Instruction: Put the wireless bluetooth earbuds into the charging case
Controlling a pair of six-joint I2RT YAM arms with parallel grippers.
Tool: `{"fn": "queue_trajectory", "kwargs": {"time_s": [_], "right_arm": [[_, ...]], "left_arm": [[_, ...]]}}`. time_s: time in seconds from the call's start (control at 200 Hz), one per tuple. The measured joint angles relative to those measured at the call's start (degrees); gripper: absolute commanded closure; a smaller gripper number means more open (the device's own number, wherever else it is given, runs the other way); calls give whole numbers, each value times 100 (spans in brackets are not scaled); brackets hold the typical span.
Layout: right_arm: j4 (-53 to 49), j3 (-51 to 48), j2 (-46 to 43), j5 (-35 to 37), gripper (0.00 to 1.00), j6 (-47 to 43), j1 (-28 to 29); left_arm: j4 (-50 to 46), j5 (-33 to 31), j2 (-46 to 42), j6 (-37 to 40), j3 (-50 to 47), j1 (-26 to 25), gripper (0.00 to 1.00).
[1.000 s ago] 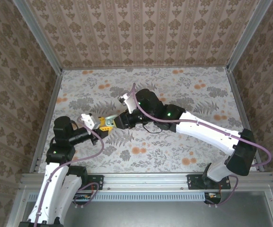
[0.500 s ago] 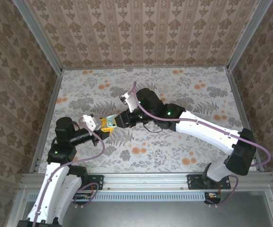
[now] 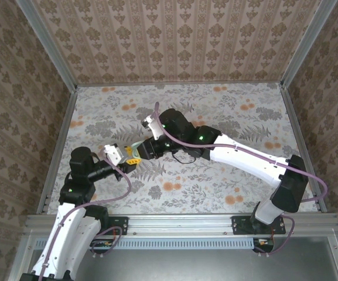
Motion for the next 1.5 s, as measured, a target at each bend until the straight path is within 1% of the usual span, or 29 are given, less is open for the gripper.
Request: {"fn": "queue_trajectory", "kwargs": {"time_s": [0.32,0.49,0.82,0.93,1.005,1.05,1.1,1.23,1.365,1.5], "right_arm": [[101,17,55,-4,62,-94,42],[179,9,55,-101,62,-94,7],[310,-22,22,-356,62,2,-197],[374,-90,-37,-382,62,181,-385],[391,-129,-42,-260,62,343,-579],[378,-125,9,-160,62,393,-686],[341,-57,142,-39,63,426,-776],[219,461,1086,238,64,555,-846],[-149,1189,2317,442,65,544,-675],[-439,1696,3215,505,66,83,-345]], "left_arm": [[13,-212,-98,243,-52,-24,100],[17,-153,179,214,-52,46,100],[409,476,708,-424,-52,704,100],[435,498,831,-667,-52,920,100],[391,435,911,-905,-46,1200,100],[341,282,933,-1069,-44,1379,100],[212,-35,931,-1241,-37,1528,100],[-256,-1226,769,-1709,-33,1681,100],[-739,-2341,463,-1993,-35,1751,100],[-1056,-3161,66,-2201,-37,1751,100]]}}
